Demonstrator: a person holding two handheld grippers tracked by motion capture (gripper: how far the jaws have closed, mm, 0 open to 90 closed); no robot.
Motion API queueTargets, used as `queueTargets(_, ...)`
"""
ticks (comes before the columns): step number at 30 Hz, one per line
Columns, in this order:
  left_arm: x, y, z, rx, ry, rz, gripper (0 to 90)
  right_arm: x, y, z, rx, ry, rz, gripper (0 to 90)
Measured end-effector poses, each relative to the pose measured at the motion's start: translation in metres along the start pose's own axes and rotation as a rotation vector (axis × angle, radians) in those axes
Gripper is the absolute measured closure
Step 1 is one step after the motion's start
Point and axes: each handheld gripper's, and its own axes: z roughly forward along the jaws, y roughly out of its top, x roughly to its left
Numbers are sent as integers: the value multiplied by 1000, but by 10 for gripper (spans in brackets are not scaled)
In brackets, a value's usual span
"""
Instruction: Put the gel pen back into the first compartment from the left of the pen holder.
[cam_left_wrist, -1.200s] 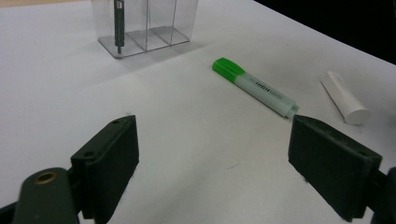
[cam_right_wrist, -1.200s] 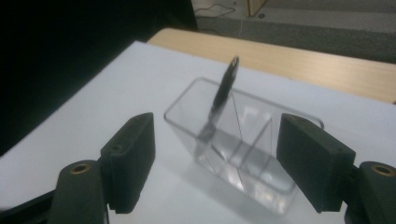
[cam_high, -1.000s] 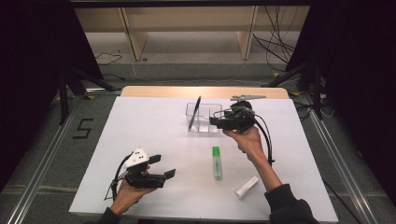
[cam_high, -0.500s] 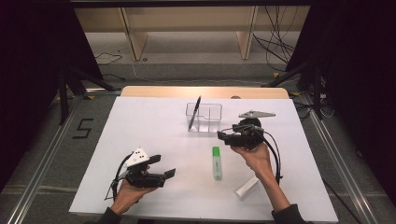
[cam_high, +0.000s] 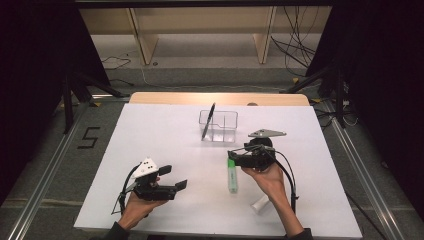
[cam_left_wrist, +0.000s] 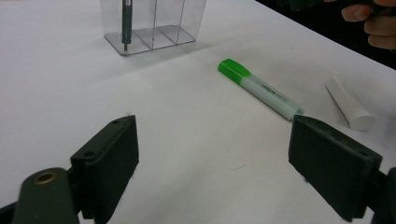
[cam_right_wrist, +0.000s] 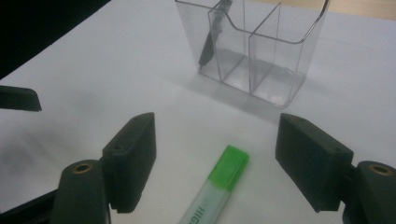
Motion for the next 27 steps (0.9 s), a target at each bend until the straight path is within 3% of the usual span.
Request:
queueTargets(6,1,0,0,-10,-6,-17,159,4,-5,7,31,-28,-19,302)
queueTargets(11,0,0,1,-7,-9,-14,159,6,-8,19,77,-10,-18,302)
queueTargets(27,-1,1,3,-5,-13,-13,158,8,-12,32,169,8,-15,295)
